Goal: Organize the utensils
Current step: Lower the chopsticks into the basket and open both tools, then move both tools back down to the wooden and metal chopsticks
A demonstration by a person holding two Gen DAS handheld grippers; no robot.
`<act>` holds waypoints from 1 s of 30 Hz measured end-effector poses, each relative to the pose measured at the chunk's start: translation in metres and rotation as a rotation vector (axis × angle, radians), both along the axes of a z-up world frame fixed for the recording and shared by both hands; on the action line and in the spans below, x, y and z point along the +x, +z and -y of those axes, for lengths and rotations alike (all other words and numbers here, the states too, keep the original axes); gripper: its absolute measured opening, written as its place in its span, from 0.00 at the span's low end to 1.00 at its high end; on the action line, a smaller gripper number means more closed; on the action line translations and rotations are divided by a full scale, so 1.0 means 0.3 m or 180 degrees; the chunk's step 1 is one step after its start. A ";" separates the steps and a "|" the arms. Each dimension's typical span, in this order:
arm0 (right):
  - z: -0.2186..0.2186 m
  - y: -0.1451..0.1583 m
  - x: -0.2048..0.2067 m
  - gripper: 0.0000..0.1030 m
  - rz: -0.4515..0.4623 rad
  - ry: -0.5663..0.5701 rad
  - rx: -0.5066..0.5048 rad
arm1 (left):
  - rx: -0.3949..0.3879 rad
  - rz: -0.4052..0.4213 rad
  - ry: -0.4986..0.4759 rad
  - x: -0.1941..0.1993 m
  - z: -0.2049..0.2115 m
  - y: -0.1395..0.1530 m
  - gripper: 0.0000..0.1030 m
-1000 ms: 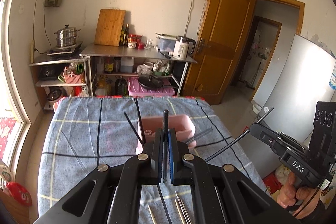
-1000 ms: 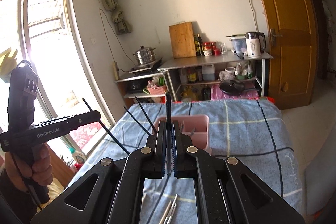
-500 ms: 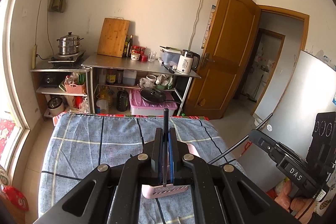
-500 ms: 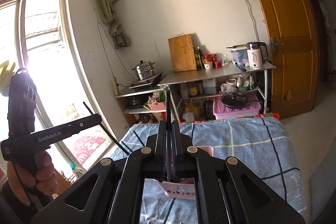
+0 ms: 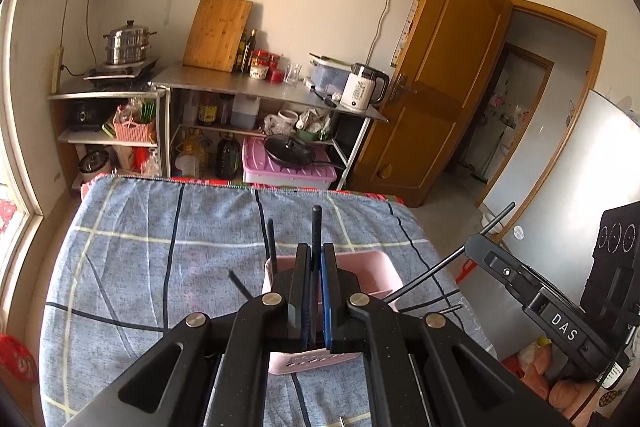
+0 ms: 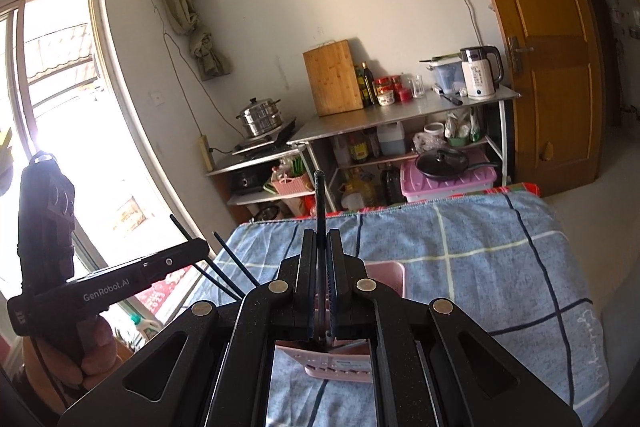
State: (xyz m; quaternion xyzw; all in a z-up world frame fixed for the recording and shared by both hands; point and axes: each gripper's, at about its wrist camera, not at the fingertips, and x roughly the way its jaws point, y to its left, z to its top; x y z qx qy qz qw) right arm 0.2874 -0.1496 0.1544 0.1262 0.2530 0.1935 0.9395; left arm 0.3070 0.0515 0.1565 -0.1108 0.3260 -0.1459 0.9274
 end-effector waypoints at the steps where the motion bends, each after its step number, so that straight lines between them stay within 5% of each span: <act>1: -0.003 -0.011 0.007 0.04 -0.0028 0.0002 -0.0009 | -0.0003 -0.0043 -0.0003 0.009 0.001 -0.020 0.04; 12: -0.034 -0.087 0.040 0.05 -0.0266 0.0150 -0.0092 | 0.0130 -0.0162 -0.0021 0.036 0.002 -0.119 0.04; 17: -0.029 -0.077 0.034 0.06 -0.0282 0.0139 -0.0136 | 0.0206 -0.0109 -0.0015 0.016 0.004 -0.106 0.08; 21: -0.017 -0.052 0.015 0.10 -0.0222 0.0101 -0.0154 | 0.0230 0.0017 0.0011 -0.016 -0.005 -0.073 0.22; 30: 0.047 -0.020 -0.051 0.10 -0.0146 0.0002 -0.0097 | 0.0175 0.0166 0.0115 -0.131 -0.038 -0.030 0.24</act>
